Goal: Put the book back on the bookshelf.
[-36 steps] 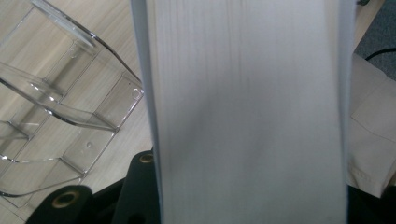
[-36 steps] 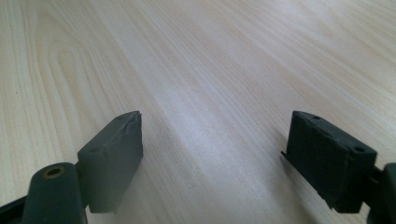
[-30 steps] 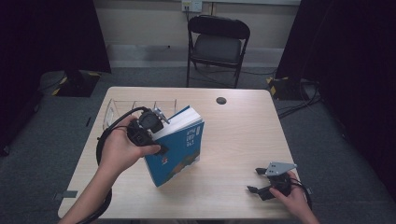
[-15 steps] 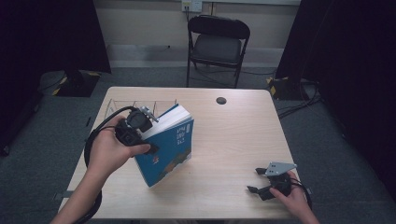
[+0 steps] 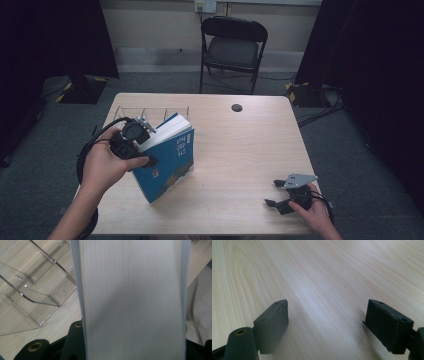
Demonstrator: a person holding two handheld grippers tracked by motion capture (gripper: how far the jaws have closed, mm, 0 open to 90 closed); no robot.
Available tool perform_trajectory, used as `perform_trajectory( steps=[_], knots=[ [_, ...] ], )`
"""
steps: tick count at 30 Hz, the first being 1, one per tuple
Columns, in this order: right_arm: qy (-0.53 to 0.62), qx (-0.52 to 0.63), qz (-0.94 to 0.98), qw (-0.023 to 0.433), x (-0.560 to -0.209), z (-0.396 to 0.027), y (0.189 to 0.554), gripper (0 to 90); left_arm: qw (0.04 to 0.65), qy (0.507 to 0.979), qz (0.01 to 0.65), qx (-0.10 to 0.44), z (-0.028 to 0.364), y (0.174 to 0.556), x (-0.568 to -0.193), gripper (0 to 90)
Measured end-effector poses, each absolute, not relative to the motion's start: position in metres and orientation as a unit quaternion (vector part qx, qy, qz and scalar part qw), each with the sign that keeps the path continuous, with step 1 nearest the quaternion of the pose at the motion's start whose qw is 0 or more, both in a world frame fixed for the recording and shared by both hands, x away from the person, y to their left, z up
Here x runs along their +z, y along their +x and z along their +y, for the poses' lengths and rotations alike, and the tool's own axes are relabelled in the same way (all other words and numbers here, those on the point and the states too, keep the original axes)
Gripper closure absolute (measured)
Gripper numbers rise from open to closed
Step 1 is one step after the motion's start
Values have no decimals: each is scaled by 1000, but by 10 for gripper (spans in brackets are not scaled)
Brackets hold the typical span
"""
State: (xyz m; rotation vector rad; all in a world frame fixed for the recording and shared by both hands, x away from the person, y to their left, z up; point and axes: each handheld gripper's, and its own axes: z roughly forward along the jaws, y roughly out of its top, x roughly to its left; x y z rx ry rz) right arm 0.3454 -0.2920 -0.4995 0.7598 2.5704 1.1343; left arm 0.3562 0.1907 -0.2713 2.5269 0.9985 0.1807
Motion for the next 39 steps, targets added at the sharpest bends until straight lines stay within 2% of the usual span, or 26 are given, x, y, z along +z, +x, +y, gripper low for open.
perform_trajectory(
  steps=[25,39],
  knots=[
    [259,387,877,116,-500,-292,345,182,221,883,406,79,217,362,-271,621],
    [260,387,877,116,-499,-292,345,182,223,871,429,88,217,368,-271,621]
  ],
)
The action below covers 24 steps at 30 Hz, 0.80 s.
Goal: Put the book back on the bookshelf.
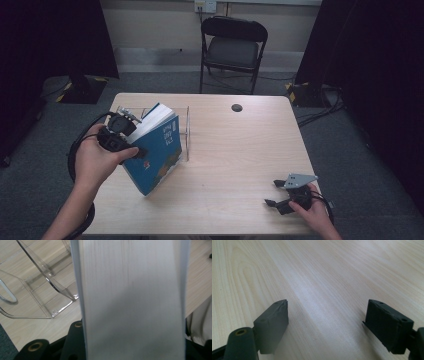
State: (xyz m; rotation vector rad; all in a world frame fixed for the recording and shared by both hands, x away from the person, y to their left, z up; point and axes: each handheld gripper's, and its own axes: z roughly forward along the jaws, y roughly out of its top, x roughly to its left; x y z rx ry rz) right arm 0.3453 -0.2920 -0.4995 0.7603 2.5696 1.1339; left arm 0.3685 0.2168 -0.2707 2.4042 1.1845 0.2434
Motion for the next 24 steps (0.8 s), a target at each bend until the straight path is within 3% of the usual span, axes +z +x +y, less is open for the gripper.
perform_trajectory(
  steps=[24],
  knots=[
    [259,387,877,116,-499,-292,345,182,221,855,460,94,211,380,-269,622]
  ],
)
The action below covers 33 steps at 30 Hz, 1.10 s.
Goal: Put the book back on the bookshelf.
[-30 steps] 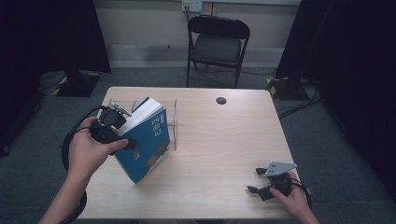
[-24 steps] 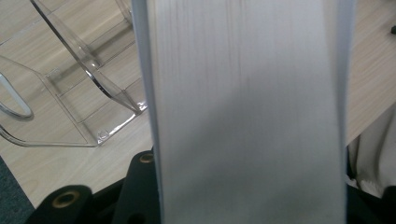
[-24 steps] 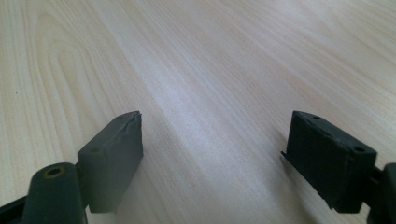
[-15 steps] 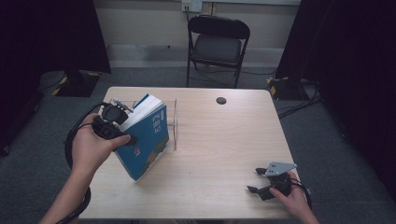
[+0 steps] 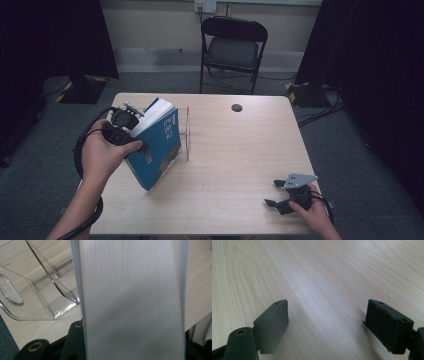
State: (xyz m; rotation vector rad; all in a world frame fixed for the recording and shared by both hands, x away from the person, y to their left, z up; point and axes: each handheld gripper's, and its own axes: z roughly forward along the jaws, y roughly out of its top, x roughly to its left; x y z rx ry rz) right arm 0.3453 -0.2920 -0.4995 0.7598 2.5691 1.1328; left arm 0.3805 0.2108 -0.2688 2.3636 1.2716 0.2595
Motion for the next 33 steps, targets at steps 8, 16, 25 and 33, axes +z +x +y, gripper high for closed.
perform_trajectory(
  steps=[8,16,25,33],
  knots=[
    [259,387,877,115,-499,-292,345,182,223,845,477,91,207,386,-269,621],
    [259,387,877,115,-499,-292,345,182,222,839,488,95,201,391,-271,621],
    [259,387,877,115,-499,-292,345,182,216,837,494,97,195,398,-271,622],
    [260,386,877,116,-499,-292,345,182,220,827,508,97,192,404,-272,622]
  ],
)
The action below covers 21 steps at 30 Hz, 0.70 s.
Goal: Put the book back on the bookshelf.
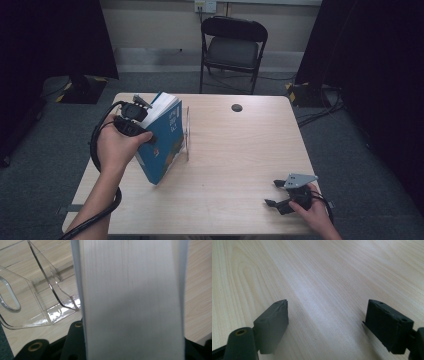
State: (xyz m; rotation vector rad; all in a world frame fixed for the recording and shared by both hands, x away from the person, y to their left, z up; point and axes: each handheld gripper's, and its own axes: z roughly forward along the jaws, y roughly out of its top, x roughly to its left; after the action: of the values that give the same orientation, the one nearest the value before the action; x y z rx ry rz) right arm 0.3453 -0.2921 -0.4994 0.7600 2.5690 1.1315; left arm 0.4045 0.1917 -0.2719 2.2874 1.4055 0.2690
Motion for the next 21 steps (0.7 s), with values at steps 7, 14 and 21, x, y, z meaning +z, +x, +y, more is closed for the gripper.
perform_trajectory(
  steps=[7,14,21],
  knots=[
    [259,387,878,114,-499,-292,345,182,217,824,515,98,187,411,-273,622],
    [259,387,878,114,-499,-292,345,182,217,818,523,100,183,418,-271,621],
    [259,387,878,114,-499,-292,345,182,218,810,534,102,179,423,-270,622]
  ],
)
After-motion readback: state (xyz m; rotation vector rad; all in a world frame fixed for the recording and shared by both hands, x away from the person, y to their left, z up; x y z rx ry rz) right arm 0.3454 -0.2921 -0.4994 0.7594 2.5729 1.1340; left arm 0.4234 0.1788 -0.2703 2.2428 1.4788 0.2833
